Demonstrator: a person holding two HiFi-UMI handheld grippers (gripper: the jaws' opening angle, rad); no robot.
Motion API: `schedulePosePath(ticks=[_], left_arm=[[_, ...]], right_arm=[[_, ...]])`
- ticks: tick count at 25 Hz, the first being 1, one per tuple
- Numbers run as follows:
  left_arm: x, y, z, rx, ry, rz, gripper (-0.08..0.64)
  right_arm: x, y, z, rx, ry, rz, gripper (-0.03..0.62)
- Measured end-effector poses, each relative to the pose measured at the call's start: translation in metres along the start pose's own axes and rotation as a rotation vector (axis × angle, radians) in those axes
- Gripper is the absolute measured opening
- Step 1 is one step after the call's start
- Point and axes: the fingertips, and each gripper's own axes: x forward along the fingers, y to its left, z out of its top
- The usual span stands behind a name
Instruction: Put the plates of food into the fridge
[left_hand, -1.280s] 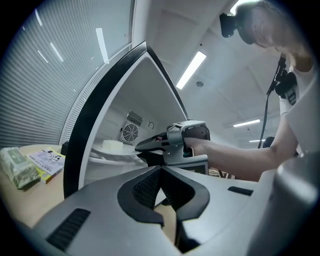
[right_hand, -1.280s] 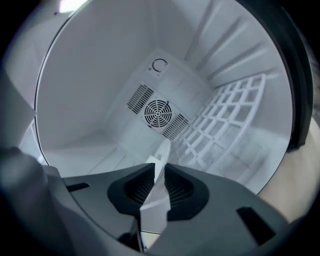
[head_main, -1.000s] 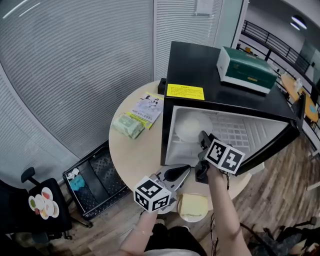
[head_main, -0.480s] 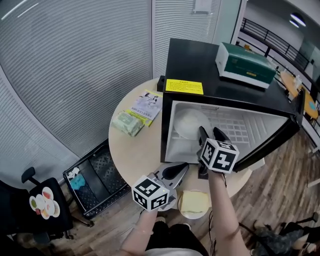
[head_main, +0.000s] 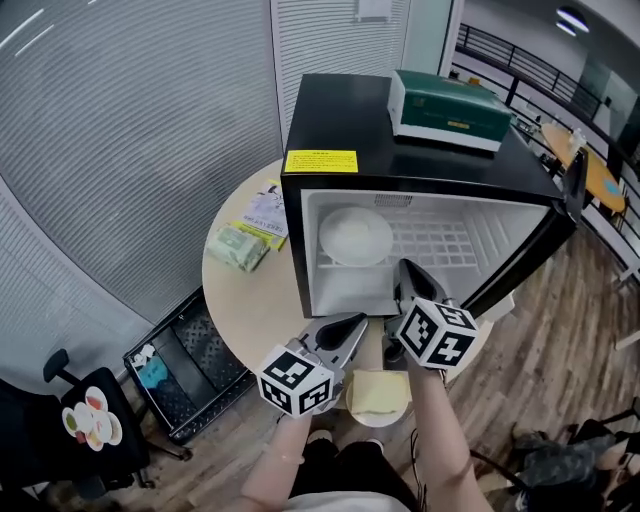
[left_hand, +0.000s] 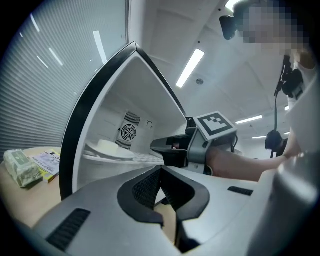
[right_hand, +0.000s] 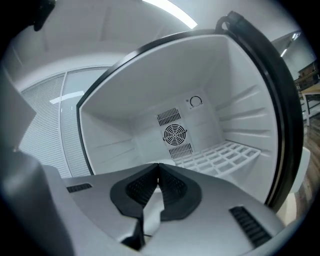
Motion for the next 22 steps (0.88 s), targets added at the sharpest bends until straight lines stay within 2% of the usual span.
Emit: schedulePosePath(ticks=[5,9,15,22], left_arm=[[0.001,-0.014,0.009,0.025,-0.046,0.021,0.005],[0.001,-0.029,0.003,0.044,-0.024,0.008,0.005],[-0.002,-0.051,-0.014,0.034,0.000,-0.025,0.005],[0.001,-0.074,-0.021,0.072,0.007,-0.033,0.005]], right_arm=[[-0.040,-0.002,-0.004,-0.190,-0.030,-0.017,0.008],[-0.080,-0.009,-0.019,-0.301,-0.050,-0.047,0.008],[-0.133,-0.027,-0.041,-0.308,-0.072,-0.100,0.008],[-0.171,-0.043,-0.058,-0.206,-0.097,-0.144,0.008]])
